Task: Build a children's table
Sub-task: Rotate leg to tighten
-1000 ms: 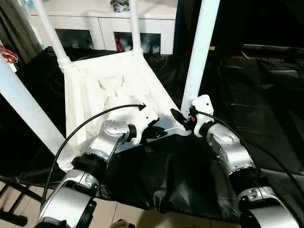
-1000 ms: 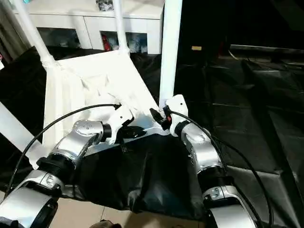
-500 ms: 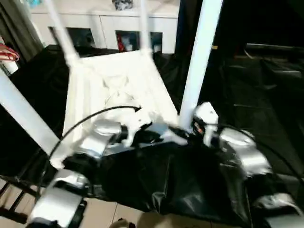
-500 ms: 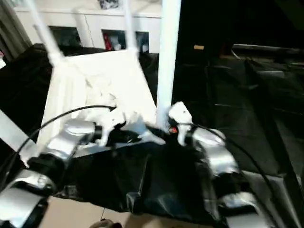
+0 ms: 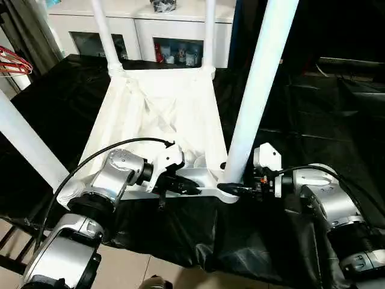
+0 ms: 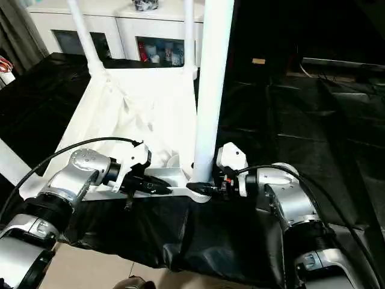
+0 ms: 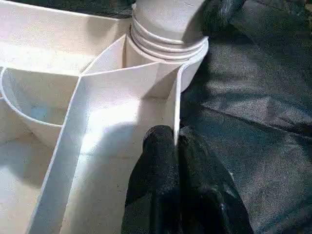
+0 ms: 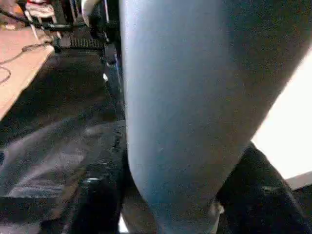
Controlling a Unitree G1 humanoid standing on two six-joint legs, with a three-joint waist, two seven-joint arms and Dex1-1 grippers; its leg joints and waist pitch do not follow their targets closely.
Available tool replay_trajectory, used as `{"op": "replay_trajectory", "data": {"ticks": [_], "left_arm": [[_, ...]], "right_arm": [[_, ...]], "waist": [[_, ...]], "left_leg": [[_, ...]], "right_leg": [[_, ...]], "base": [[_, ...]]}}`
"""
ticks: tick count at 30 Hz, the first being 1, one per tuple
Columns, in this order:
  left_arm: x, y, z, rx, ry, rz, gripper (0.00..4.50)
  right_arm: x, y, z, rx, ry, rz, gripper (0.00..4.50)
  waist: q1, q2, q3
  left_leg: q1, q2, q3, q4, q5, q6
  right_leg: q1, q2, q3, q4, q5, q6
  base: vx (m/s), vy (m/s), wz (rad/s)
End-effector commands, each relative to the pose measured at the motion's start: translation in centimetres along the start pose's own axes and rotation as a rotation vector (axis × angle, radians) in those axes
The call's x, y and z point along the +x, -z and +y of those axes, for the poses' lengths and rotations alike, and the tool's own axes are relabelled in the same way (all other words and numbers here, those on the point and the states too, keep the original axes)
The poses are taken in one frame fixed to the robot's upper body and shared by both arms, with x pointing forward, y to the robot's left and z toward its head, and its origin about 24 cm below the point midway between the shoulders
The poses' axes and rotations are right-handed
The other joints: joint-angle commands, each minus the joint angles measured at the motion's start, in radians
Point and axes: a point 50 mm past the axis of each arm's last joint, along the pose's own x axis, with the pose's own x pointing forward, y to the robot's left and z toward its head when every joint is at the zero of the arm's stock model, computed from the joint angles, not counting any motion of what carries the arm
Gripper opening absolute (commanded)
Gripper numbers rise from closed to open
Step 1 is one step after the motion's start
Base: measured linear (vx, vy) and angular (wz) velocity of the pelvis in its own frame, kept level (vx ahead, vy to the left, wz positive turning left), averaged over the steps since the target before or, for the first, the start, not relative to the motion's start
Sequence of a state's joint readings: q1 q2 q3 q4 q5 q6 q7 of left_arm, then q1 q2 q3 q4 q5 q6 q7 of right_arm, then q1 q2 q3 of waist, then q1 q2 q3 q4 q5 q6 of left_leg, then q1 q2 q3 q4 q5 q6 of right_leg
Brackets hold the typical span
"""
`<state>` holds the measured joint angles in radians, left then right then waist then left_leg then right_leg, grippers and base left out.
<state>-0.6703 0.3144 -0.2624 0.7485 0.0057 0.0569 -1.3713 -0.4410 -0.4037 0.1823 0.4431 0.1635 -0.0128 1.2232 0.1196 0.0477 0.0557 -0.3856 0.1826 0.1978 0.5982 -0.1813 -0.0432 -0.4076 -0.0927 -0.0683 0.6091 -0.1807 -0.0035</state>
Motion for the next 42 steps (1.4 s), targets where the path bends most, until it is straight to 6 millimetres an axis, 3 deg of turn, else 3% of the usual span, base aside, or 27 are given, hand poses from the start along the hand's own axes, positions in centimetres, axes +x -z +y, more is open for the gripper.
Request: {"op": "replay_trajectory", "data": {"ticks": [1,5,8,10,11,12,13,18,22,24,25,27,33,38,40,42], "left_arm": [[-0.1,-2.3,0.5,0.074,-0.014,-0.078,0.0],[0.0,-2.4,0.7,0.077,-0.05,-0.088,0.0],[0.3,-2.7,1.6,0.071,-0.191,-0.09,0.0],[0.4,-2.8,1.8,0.064,-0.23,-0.097,0.0],[0.9,-3.1,2.1,0.055,-0.286,-0.104,0.0],[1.4,-3.3,2.2,0.041,-0.327,-0.105,0.0],[1.6,-3.3,2.2,0.033,-0.339,-0.105,0.0],[3.9,-4.0,2.4,-0.02,-0.466,-0.109,0.0],[5.1,-4.2,2.1,-0.032,-0.476,-0.121,0.0],[5.4,-4.3,1.9,-0.03,-0.465,-0.128,0.0],[5.5,-4.3,1.8,-0.027,-0.453,-0.133,0.0],[5.3,-4.2,1.6,-0.011,-0.411,-0.141,0.0],[4.4,-3.9,1.2,0.018,-0.331,-0.145,0.0],[3.3,-3.5,0.8,0.057,-0.222,-0.137,0.0],[2.7,-3.3,0.7,0.066,-0.171,-0.128,0.0],[2.1,-3.0,0.6,0.07,-0.127,-0.108,0.0]], "right_arm": [[1.4,1.3,1.7,0.046,-0.119,0.046,2.13],[1.6,1.4,1.9,0.056,-0.125,0.041,2.01],[2.2,1.5,1.3,0.114,-0.004,0.011,1.99],[2.5,1.6,0.9,0.128,0.058,0.01,1.97],[3.1,2.0,0.1,0.16,0.202,0.017,1.97],[3.7,2.2,-0.4,0.193,0.298,0.017,1.96],[3.8,2.3,-0.5,0.202,0.324,0.016,1.96],[6.2,2.5,-0.7,0.233,0.497,0.044,1.95],[7.7,1.9,-0.4,0.242,0.511,0.014,1.95],[8.1,1.7,-0.2,0.244,0.501,-0.004,1.95],[8.3,1.6,-0.2,0.244,0.496,-0.013,2.3],[7.7,1.3,-0.3,0.262,0.469,-0.045,2.65],[6.0,1.7,-0.6,0.187,0.437,-0.009,3.14],[4.0,2.1,0.1,0.131,0.273,0.008,3.14],[3.3,2.1,0.7,0.109,0.183,0.021,3.14],[2.6,2.3,1.1,0.085,0.107,0.045,3.14]], "waist": [[0.001,-0.015,-0.072],[0.0,-0.018,-0.072],[0.003,-0.016,-0.071],[0.0,-0.016,-0.068],[-0.003,-0.018,-0.067],[-0.011,-0.016,-0.064],[-0.021,-0.018,-0.062],[-0.039,-0.015,-0.058],[-0.038,-0.017,-0.056],[-0.038,-0.016,-0.058],[-0.038,-0.014,-0.059],[-0.039,-0.015,-0.059],[-0.038,-0.015,-0.063],[-0.029,-0.017,-0.071],[-0.023,-0.018,-0.075],[-0.017,-0.015,-0.076]], "left_leg": [[0.018,0.054,-0.023,-0.07,-0.188,0.082],[0.017,0.053,-0.023,-0.069,-0.182,0.084],[0.018,0.054,-0.022,-0.069,-0.185,0.083],[0.021,0.053,-0.024,-0.073,-0.216,0.064],[0.021,0.052,-0.026,-0.075,-0.234,0.046],[0.024,0.051,-0.026,-0.078,-0.255,0.029],[0.021,0.047,-0.031,-0.082,-0.274,0.009],[0.028,0.045,-0.031,-0.083,-0.314,0.005],[0.033,0.042,-0.034,-0.085,-0.342,0.007],[0.031,0.044,-0.034,-0.088,-0.339,0.011],[0.03,0.044,-0.034,-0.089,-0.336,0.012],[0.029,0.044,-0.034,-0.09,-0.337,0.014],[0.027,0.046,-0.032,-0.089,-0.314,0.024],[0.019,0.046,-0.025,-0.079,-0.211,0.072],[0.017,0.047,-0.022,-0.072,-0.161,0.099],[0.019,0.05,-0.021,-0.068,-0.137,0.12]], "right_leg": [[0.05,-0.065,0.042,-0.068,-0.184,-0.261],[0.051,-0.065,0.042,-0.068,-0.184,-0.261],[0.048,-0.065,0.043,-0.07,-0.196,-0.257],[0.045,-0.065,0.042,-0.076,-0.245,-0.248],[0.046,-0.068,0.042,-0.079,-0.292,-0.233],[0.041,-0.07,0.043,-0.086,-0.338,-0.223],[0.046,-0.071,0.04,-0.088,-0.392,-0.202],[0.038,-0.067,0.042,-0.103,-0.44,-0.177],[0.037,-0.068,0.041,-0.113,-0.511,-0.143],[0.039,-0.067,0.043,-0.112,-0.478,-0.143],[0.039,-0.065,0.043,-0.109,-0.453,-0.149],[0.04,-0.064,0.043,-0.106,-0.43,-0.157],[0.045,-0.067,0.046,-0.101,-0.371,-0.177],[0.056,-0.064,0.045,-0.082,-0.203,-0.222],[0.059,-0.061,0.043,-0.069,-0.11,-0.256],[0.056,-0.061,0.042,-0.065,-0.067,-0.274]], "base": [[0.0,0.0,0.0],[0.0,0.0,0.0],[0.0,0.0,0.0],[0.0,0.0,0.0],[0.0,0.0,0.0],[0.0,0.0,0.0],[0.0,0.0,0.0],[0.0,0.0,0.0],[0.0,0.0,0.0],[0.0,0.0,0.0],[0.0,0.0,0.0],[0.0,0.0,0.0],[0.0,0.0,0.0],[0.0,0.0,0.0],[0.0,0.0,0.0],[0.0,0.0,0.0]]}}
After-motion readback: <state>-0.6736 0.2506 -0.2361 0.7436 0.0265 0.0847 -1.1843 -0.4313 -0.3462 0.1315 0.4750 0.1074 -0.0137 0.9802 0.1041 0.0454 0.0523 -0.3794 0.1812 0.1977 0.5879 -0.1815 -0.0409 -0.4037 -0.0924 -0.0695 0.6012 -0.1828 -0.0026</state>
